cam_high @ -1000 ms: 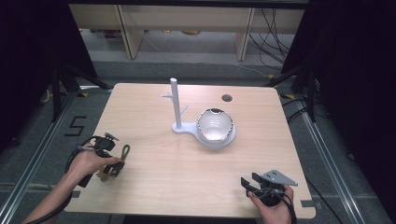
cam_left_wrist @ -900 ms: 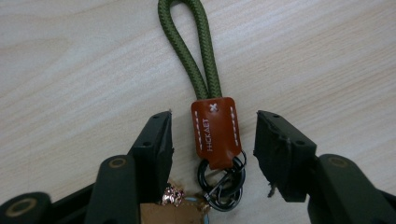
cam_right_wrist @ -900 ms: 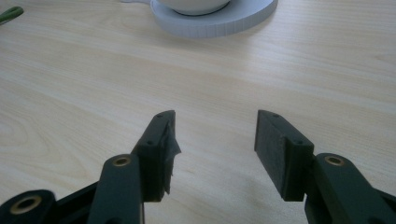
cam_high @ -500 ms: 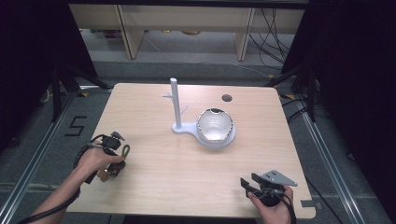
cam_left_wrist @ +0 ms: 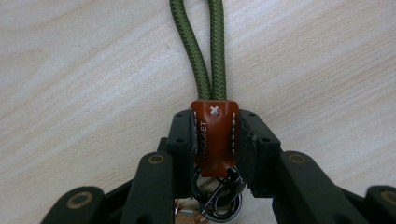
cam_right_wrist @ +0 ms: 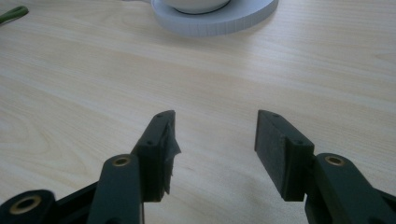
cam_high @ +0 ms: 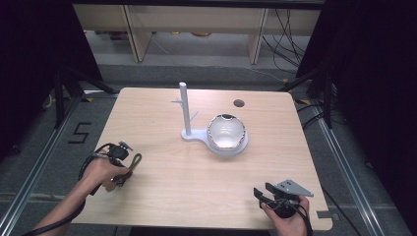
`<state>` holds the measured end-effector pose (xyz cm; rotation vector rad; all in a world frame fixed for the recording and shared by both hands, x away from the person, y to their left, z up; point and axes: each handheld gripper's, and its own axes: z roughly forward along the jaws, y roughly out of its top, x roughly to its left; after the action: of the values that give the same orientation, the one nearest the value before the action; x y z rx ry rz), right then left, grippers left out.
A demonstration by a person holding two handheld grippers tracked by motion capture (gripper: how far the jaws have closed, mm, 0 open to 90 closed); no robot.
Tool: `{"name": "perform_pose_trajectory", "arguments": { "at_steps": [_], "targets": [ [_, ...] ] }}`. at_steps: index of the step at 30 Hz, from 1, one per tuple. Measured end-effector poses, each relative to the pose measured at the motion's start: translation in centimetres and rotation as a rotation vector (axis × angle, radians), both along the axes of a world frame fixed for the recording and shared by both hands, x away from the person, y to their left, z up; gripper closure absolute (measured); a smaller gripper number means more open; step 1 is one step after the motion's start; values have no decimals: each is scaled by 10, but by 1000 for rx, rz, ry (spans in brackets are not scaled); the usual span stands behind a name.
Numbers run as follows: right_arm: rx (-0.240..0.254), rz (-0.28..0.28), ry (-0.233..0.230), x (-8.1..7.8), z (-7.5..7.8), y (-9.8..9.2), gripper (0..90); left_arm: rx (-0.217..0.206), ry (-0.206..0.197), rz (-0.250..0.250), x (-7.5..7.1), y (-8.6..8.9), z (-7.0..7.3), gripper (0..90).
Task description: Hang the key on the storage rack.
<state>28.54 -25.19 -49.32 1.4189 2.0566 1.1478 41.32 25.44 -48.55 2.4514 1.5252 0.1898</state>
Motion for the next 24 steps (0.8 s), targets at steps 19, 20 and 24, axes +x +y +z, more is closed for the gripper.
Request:
{"name": "perform_pose_trajectory", "arguments": {
  "at_steps": [19,20,24],
  "targets": [
    [14,3,-2,1,-2,3,489,-35,-171,-188,-24,13,11,682],
    [14,3,-2,1,-2,3,489,-35,-171,-188,-24,13,11,682],
    [11,3,1,0,-1,4,489,-81,-231,-184,-33,18,12,682]
  ]
}}
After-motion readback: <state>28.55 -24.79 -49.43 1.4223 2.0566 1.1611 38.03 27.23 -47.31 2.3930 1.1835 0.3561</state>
